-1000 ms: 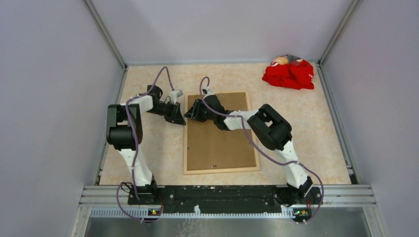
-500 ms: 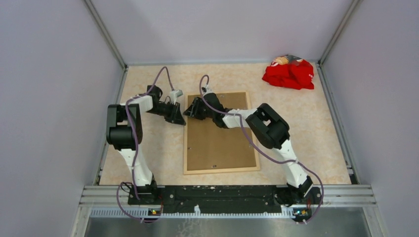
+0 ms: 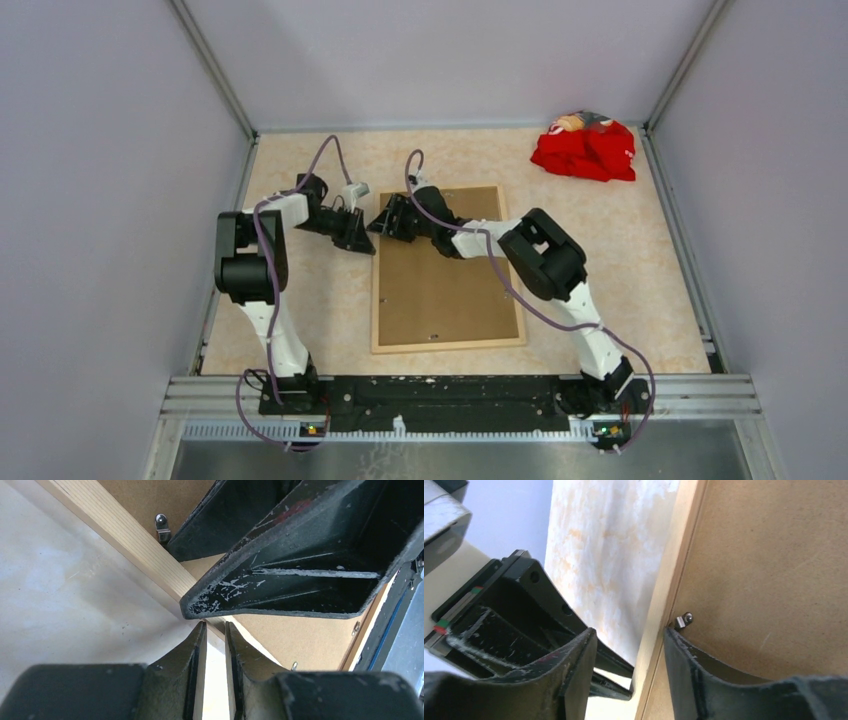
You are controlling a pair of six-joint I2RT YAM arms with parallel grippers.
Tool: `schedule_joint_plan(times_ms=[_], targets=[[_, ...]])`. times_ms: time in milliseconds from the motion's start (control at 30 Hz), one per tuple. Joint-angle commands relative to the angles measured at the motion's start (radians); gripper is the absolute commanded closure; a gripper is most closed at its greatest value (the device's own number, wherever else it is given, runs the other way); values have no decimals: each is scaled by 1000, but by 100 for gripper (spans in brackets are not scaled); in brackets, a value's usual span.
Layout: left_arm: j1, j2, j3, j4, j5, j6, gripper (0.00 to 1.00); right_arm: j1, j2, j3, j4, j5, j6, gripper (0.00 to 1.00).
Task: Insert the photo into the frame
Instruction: Install the photo frame at the center of the board, then adjust the photo frame at the center of the board.
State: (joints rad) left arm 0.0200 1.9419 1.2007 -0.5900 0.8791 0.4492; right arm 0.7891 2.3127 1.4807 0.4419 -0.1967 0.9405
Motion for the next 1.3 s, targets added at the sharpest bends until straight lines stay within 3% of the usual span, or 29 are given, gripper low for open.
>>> schedule_joint_plan(times_ms=[0,167,333,533,767,900,1000,1267], targets=[[28,-14,25,-80,-29,64,73,-33,-117,-15,-7,-69,-29,42],[59,-66,59,-176,-40,158,70,-122,-342,-94,-167,-42,-141,23],[52,-134,-23,-191,-100,250,66,-281,-551,-291,-338,91,-210,2],[-51,-215,-173,-107,-207,276,64,-476,-641,-479,-425,161,-250,1],[-123,-251,-253,-66,-272,276,64,-527,-533,-500,-365,57,-240,1],[-163,-267,-280,-59,-289,278,64,-515,-430,-431,-307,-48,-187,1],[-207,-271,-294,-46,-297,266,64,-468,-336,-297,-361,-72,-190,1],[-374,-215,-279,8,-301,188,62,-262,-10,263,-602,-135,-216,1]])
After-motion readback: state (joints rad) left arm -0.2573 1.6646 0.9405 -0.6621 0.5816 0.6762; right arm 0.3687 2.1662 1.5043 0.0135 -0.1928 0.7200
